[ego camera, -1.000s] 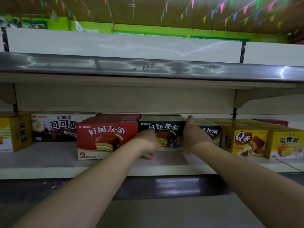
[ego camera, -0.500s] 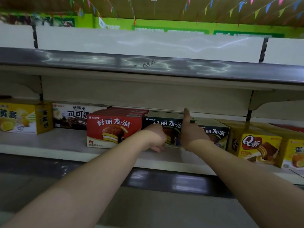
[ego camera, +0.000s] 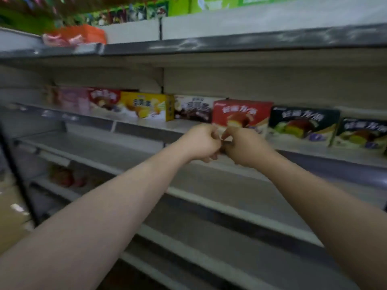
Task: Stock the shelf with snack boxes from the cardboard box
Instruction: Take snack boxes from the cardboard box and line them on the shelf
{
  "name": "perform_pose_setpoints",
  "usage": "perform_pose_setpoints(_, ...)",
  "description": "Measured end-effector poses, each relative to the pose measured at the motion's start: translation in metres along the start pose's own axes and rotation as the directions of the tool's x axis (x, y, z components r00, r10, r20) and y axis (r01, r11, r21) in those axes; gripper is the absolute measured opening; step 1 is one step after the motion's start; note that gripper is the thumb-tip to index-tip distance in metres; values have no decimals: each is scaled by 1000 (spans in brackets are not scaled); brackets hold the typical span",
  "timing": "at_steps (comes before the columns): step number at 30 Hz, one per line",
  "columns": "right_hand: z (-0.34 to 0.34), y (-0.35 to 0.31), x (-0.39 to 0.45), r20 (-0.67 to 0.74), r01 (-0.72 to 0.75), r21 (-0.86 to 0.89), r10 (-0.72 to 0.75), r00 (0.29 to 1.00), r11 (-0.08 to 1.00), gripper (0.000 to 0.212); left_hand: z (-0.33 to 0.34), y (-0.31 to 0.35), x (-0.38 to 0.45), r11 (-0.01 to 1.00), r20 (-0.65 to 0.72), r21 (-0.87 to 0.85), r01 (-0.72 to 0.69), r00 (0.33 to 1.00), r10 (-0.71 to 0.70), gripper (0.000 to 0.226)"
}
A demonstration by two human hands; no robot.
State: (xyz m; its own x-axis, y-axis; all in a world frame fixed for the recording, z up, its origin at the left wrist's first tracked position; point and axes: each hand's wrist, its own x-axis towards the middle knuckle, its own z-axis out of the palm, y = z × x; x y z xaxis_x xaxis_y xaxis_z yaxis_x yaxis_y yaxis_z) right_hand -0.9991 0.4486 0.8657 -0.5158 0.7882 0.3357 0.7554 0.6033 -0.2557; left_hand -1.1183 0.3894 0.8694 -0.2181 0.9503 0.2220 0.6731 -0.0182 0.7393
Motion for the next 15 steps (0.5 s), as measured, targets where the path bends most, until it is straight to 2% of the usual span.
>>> perform_pose_setpoints(4,85,-91,-35,176,-6,195,-29,984,981,28,-46,-95,-86,980,22,42,193,981,-195,15)
perform_pose_setpoints(7,158,-149,-66,398,-46,256,-62,915,966,13,-64,-168,-144,937,66,99,334,938,-341,16)
perform_pose_setpoints(10,226,-183,-93,539,-145,313,-50,841,939,12,-64,-241,-186,876,124,83,476,867,-483,15)
perform_pose_setpoints(15,334,-207,-114,709,-272,309,-30,704,912,23,-47,-353,-215,689,179,14,725,676,-715,7)
